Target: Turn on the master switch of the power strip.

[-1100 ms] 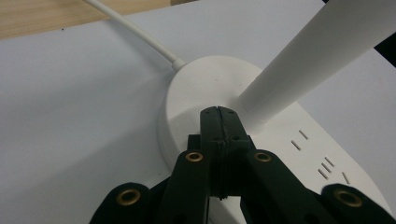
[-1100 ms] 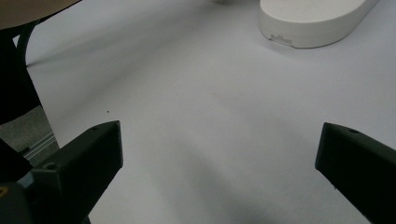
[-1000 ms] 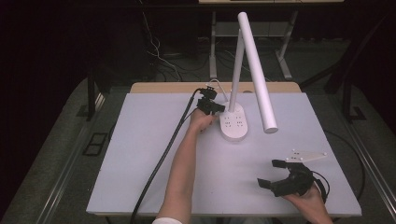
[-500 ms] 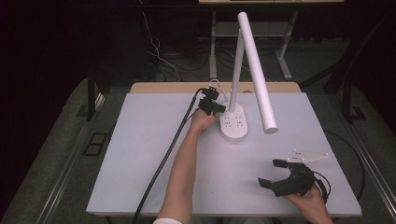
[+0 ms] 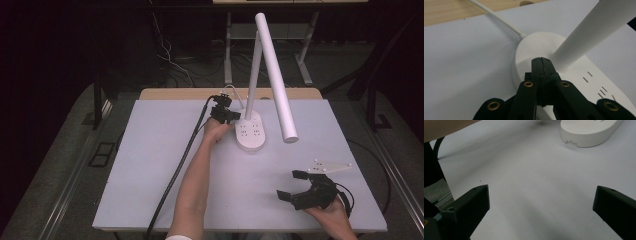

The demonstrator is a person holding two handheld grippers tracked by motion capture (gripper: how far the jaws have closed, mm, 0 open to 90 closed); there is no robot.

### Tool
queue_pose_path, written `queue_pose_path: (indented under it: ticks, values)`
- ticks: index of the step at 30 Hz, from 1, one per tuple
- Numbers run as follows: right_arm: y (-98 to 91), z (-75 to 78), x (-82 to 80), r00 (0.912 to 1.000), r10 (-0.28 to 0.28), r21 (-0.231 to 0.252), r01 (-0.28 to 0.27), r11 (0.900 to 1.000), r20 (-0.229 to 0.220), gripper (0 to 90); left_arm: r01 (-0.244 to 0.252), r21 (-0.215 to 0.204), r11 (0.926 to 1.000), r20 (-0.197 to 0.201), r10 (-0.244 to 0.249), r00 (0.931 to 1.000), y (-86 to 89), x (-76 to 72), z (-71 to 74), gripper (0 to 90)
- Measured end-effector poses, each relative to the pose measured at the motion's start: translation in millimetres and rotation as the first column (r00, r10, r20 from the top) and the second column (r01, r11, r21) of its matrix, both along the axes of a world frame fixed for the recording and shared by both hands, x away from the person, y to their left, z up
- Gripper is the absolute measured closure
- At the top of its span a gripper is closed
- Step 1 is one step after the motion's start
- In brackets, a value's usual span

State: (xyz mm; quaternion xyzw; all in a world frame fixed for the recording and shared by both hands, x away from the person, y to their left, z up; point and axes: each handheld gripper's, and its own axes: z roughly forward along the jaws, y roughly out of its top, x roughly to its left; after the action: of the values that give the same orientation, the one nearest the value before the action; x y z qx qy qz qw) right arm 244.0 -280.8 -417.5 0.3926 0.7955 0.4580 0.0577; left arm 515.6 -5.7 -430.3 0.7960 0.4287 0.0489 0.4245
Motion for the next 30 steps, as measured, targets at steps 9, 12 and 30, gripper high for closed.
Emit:
queue_pose_path:
  ticks: [9,12,30]
  values:
    - [-0.5,-1.4,1.5,1.0,-0.003,-0.003,0.003,1.0,-0.001,0.3,0.003,-0.069,0.9976,0.026,-0.001,0.9996,0.4,-1.9,5.4,90.0]
    - [-1.1,-1.3,1.9,1.0,-0.005,-0.001,0.005,1.0,-0.003,0.3,0.022,-0.084,0.9962,0.032,-0.019,0.9993,3.8,-2.6,8.5,90.0]
    - [-0.8,-1.4,2.5,1.0,-0.005,-0.002,0.005,1.0,-0.002,0.3,0.111,-0.109,0.9879,0.12,-0.098,0.988,25.1,-25.0,42.2,83.9]
